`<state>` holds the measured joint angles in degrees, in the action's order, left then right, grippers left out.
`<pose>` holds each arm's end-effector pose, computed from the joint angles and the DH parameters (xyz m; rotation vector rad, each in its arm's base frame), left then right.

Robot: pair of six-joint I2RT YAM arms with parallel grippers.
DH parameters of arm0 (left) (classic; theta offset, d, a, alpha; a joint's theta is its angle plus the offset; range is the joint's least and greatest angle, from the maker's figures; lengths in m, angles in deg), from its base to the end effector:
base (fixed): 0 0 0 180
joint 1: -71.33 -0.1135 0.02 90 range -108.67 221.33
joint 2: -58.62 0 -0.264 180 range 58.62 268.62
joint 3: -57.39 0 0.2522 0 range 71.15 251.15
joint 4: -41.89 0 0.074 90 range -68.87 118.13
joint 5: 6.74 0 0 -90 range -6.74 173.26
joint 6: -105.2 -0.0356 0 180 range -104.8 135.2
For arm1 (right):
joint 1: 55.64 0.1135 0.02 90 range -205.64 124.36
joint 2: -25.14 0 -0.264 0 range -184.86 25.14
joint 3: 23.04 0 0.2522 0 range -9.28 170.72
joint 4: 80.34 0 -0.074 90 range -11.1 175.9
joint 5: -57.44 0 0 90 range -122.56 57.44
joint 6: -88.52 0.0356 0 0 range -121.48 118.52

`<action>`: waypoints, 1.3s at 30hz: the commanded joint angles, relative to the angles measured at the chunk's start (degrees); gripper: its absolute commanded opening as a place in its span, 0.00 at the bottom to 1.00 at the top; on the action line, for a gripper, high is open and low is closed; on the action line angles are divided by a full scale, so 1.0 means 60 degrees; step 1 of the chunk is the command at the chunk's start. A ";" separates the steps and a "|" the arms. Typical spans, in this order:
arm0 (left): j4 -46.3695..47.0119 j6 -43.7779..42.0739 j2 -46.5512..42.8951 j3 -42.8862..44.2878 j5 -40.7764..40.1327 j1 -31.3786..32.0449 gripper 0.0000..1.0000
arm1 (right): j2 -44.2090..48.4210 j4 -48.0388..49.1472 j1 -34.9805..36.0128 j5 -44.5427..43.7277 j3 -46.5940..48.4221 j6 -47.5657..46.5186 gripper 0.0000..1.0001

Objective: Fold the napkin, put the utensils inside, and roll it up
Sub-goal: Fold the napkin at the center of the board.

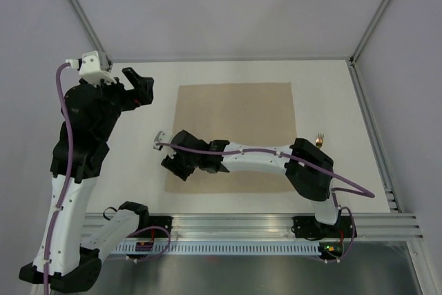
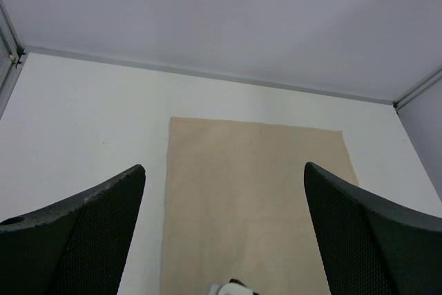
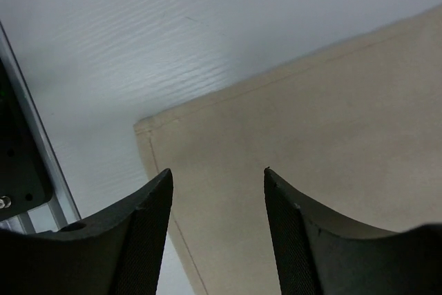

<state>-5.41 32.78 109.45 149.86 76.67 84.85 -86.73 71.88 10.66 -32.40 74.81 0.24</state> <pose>0.1473 -0.0312 0.4750 -0.1467 1.6721 -0.3141 0.1787 0.4073 0.2244 -1.2719 2.0099 0.5979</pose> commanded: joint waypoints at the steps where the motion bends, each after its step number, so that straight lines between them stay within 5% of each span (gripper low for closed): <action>1: -0.0299 -0.0104 -0.0049 0.0298 -0.0235 -0.0027 1.00 | -0.0424 0.0242 0.0506 -0.0686 0.0705 0.0197 0.61; 5: -0.0284 -0.0074 0.0024 0.0269 -0.0235 -0.0027 1.00 | -0.0791 0.0374 0.0960 -0.0803 0.0765 0.0373 0.51; 35: -0.0313 -0.0484 -0.0209 -0.0097 -0.0440 -0.0027 1.00 | -0.2843 0.0316 0.1708 -0.1507 0.1761 0.0564 0.43; 39: -0.0313 -0.0499 -0.0224 -0.0097 -0.0440 -0.0027 1.00 | -0.2917 0.0257 0.1708 -0.1551 0.1761 0.0534 0.35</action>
<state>-6.57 32.17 108.60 149.49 74.35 84.85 -102.58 74.72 20.65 -39.18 82.92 3.06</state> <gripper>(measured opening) 0.994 0.368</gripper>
